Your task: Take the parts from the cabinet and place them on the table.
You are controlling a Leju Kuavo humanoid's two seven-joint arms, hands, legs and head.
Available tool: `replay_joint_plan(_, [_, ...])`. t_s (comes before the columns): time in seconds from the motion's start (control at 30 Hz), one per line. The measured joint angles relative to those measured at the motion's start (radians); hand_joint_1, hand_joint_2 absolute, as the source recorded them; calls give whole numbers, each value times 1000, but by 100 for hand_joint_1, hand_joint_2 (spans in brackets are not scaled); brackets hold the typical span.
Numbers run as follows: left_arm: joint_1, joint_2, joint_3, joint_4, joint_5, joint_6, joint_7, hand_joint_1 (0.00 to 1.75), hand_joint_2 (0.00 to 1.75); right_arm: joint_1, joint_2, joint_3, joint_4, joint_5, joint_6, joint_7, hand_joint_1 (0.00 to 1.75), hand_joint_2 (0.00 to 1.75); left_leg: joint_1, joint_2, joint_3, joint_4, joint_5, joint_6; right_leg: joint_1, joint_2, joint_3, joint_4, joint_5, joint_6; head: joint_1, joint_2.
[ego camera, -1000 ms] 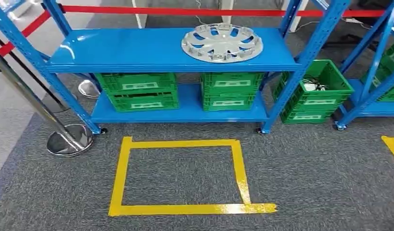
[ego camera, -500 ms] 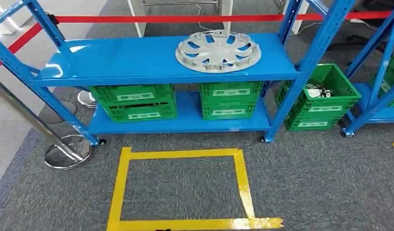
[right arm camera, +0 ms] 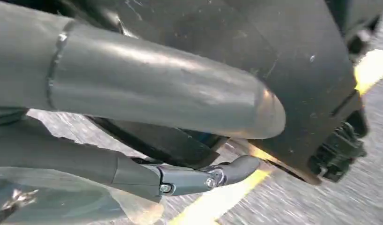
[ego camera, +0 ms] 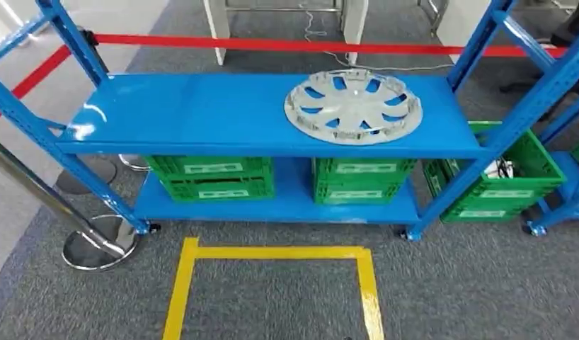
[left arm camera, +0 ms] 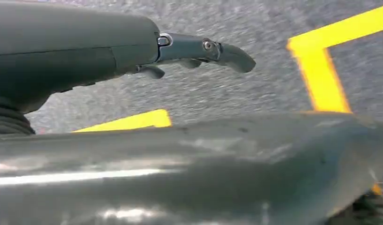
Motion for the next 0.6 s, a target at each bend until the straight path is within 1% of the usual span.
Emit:
replay_joint_plan(0.03, [6,0,2,2,0,0,0,0,0,5,0,0,1,0,0,0,0,0,-1,0,19,-1,-23,-4,-1,-4,-9,-47,189,1,1,0])
replay_joint_plan(0.07, [6,2,4,3,0,0,0,0,0,7,-1,0,2,0,0,2,0,0,-2,-5,48,9,-52,-8,3,-13,-10,-49,226,-10,-5,0])
replay_joint_plan(0.1, [0,2,6,3,-1,2,1,0,0,6,-1,-1,2,0,-1,2,0,0,-2,-5,69,3,-70,-18,14,-7,22,-35,201,-24,-8,0])
replay_joint_plan(0.13, [-2,3,7,3,-1,5,2,0,0,2,0,-1,2,0,0,3,0,0,3,-4,97,-2,-66,-21,15,-6,44,-35,190,-34,-2,0])
replay_joint_plan(0.17, [-12,1,8,3,-3,8,4,0,0,-5,0,-1,2,1,1,5,0,0,5,-4,73,52,-36,-27,17,-2,58,-39,185,-39,4,0])
replay_joint_plan(0.2, [-24,0,8,3,-6,13,9,0,0,-14,-1,-1,2,2,2,5,0,0,3,-2,3,176,15,-32,8,-2,60,-46,180,-46,3,0])
replay_joint_plan(0.23, [-31,-3,7,3,-10,21,16,0,0,-18,-2,0,2,2,2,6,0,0,4,5,-67,279,46,-40,6,-5,63,-50,174,-53,3,0])
replay_joint_plan(0.27, [-34,-3,7,3,-14,27,21,0,0,-18,-1,0,2,1,2,5,0,0,6,8,-123,344,27,-46,5,-5,65,-54,168,-60,-2,0])
replay_joint_plan(0.3, [-32,-3,7,3,-16,29,23,0,0,-14,0,0,2,1,2,5,0,0,10,8,-168,382,-32,-52,3,-3,70,-57,163,-62,0,0])
replay_joint_plan(0.33, [-28,-3,8,3,-17,31,24,0,0,-7,0,0,2,1,2,5,0,0,15,9,-202,401,-93,-57,2,-2,73,-58,158,-61,-2,0])
replay_joint_plan(0.37, [-25,-4,8,3,-17,33,24,0,0,-3,0,0,2,1,1,5,0,0,19,9,-228,405,-131,-61,0,0,77,-57,152,-60,-1,0])
replay_joint_plan(0.4, [-22,-3,8,3,-17,33,23,0,0,-1,0,0,2,1,0,5,0,0,24,9,-251,396,-132,-65,-1,2,82,-57,147,-58,-1,0])
replay_joint_plan(0.43, [-22,-4,8,3,-16,33,21,0,0,-1,0,0,2,0,0,5,0,0,27,9,-256,361,-98,-67,-4,4,90,-57,141,-54,0,0])
replay_joint_plan(0.47, [-22,-3,8,3,-16,33,19,0,0,-1,0,0,2,0,0,6,0,0,29,10,-247,298,-36,-69,-7,4,103,-57,134,-50,-1,0])
replay_joint_plan(0.5, [-21,-3,8,3,-16,33,19,0,0,-1,0,0,2,0,0,5,0,0,30,11,-235,222,41,-70,-11,2,116,-58,126,-43,-1,0])
replay_joint_plan(0.53, [-20,-3,8,3,-16,33,19,0,0,1,0,0,2,0,0,6,0,0,30,17,-232,159,105,-67,-12,0,105,-61,120,-36,-5,0])
replay_joint_plan(0.57, [-20,-4,9,4,-16,33,19,0,0,0,0,0,2,0,0,6,0,0,25,24,-239,161,38,-64,-11,1,128,-54,115,-29,-4,0])
replay_joint_plan(0.6, [-20,-3,9,4,-16,33,19,0,0,-1,0,0,2,-1,-2,6,0,0,20,27,-241,149,16,-53,-8,0,120,-54,112,-21,-11,0])
